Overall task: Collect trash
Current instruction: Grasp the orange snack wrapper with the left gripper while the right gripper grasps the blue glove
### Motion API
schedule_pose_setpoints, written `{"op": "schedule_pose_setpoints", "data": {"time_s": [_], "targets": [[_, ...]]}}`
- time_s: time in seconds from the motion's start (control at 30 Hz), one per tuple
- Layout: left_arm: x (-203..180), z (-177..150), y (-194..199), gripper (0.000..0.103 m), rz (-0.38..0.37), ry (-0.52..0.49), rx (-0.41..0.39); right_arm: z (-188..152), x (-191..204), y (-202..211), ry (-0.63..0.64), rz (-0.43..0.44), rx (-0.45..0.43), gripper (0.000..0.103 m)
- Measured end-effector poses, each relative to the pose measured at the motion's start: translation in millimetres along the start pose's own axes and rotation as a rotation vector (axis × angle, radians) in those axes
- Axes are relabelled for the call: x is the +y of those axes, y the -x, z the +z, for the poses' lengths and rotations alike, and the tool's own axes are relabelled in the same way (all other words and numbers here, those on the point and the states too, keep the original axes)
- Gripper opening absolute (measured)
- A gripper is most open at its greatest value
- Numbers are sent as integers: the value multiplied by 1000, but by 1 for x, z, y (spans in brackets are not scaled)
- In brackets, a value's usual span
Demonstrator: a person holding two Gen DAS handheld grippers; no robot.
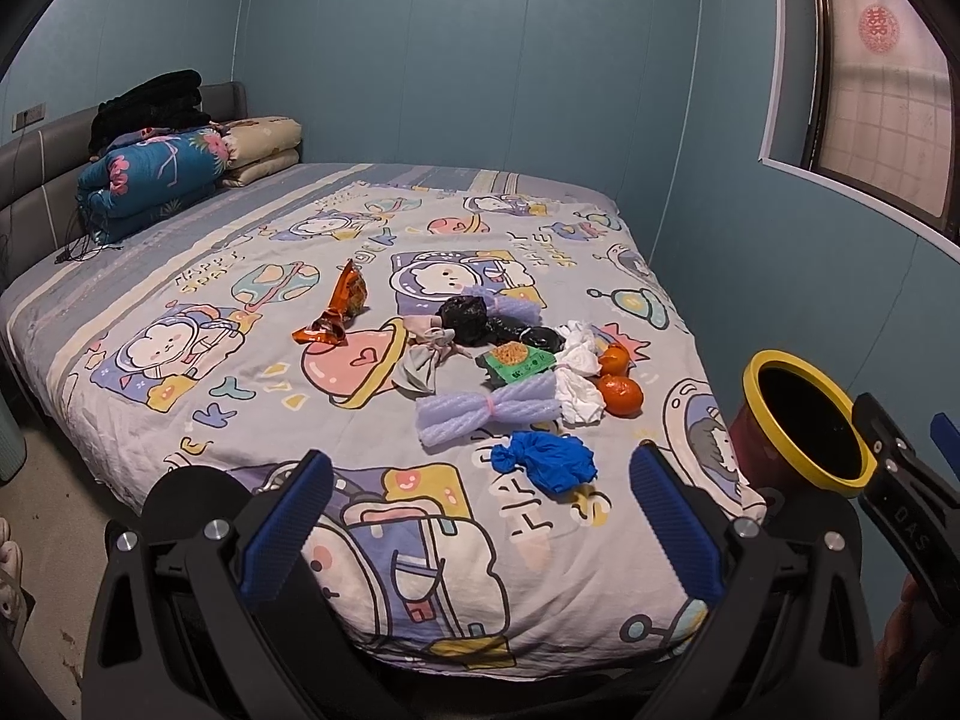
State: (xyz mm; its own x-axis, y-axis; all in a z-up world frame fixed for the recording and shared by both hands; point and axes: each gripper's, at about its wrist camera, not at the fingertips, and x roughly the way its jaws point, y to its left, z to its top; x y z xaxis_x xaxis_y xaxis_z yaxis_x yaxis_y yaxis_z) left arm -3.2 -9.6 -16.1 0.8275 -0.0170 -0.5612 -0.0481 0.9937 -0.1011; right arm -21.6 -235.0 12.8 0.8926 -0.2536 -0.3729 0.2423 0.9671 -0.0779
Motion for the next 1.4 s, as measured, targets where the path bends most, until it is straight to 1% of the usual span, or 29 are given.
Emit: {"op": "schedule_pose_setpoints", "data": {"time_s": [0.13,0.17,0.23,0.33,0.4,0.47,0.57,0.7,0.73,0.83,0.9,0.97,1.0,1.1,1.13,1.23,1.3,1.4], "targets": [[4,6,-4,96,-1,0,-12,5,2,-10,3,24,1,95],[9,12,-6,96,-6,3,-9,7,2,-13,3,31,1,95],[16,18,-13,96,-21,19,4,11,3,-21,8,46,-2,95],[31,30,-27,96,-11,58,-6,15,7,-34,38,70,-20,95],[40,39,-37,96,13,70,-14,17,12,-47,60,110,-19,95],[50,50,-51,96,33,75,-1,18,19,-64,90,137,3,95],[63,67,-70,96,90,72,-10,16,31,-86,137,173,20,95],[81,91,-92,96,136,71,-45,9,50,-112,165,274,82,95],[86,98,-99,96,140,72,-52,6,59,-118,182,304,97,95],[99,118,-123,96,163,77,-47,-5,82,-131,234,357,133,95],[103,129,-141,96,192,54,-42,-12,97,-139,258,393,158,95],[109,140,-164,96,225,29,-25,-17,110,-145,292,410,170,95],[111,142,-176,96,228,25,-12,-21,118,-148,315,423,180,95],[122,153,-212,96,230,35,51,-31,131,-158,358,446,223,95],[127,156,-230,96,229,41,84,-34,135,-162,373,451,241,95],[132,159,-266,96,250,15,125,-40,147,-171,420,457,269,95],[137,159,-295,96,284,8,162,-43,153,-175,440,463,277,95],[150,157,-327,96,287,43,216,-48,159,-180,455,481,291,95]]}}
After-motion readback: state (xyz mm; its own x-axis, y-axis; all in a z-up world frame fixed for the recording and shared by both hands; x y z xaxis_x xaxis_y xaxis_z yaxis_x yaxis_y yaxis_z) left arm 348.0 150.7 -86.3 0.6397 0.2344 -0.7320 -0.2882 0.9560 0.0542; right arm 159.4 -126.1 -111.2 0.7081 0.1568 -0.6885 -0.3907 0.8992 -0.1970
